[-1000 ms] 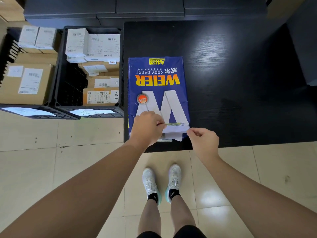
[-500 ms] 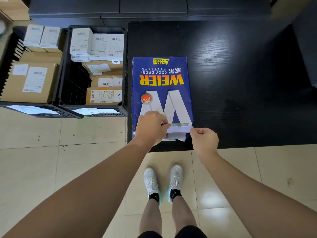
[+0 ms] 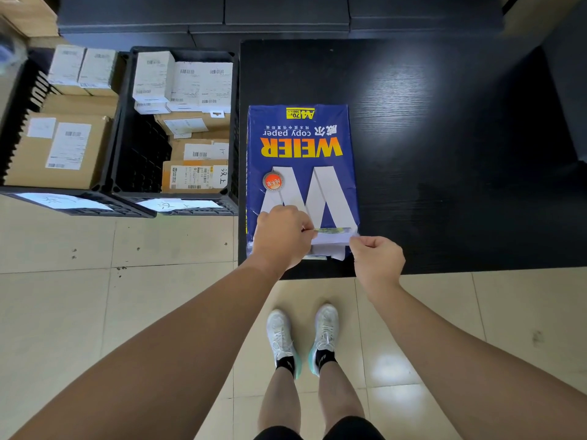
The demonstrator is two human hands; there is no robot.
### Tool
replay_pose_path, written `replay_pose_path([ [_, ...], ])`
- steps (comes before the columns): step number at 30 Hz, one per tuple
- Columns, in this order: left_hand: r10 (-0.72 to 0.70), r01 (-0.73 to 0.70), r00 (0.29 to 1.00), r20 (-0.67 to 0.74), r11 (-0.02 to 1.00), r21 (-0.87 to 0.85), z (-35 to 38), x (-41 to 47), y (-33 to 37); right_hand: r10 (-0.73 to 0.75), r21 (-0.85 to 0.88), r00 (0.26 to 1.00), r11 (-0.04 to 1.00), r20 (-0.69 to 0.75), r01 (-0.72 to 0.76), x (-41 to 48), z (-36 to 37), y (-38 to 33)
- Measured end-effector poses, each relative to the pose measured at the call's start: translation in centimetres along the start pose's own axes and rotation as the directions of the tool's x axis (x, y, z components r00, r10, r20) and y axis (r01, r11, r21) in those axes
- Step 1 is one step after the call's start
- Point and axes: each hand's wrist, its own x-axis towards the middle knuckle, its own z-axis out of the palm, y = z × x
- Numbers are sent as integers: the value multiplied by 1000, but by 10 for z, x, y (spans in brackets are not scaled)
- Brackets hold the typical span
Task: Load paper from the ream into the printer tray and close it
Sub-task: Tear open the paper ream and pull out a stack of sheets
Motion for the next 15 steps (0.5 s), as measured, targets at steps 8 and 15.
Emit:
replay_pose_path([
  [8,-4,4,1000,1,1000,11,-1,-1,2,20,-39,999,999,48,-18,3,-1,-1],
  [15,-11,10,1000,1,1000,16,0,-1,2,-55,-124,994,990,95,67,2,-3,-1],
])
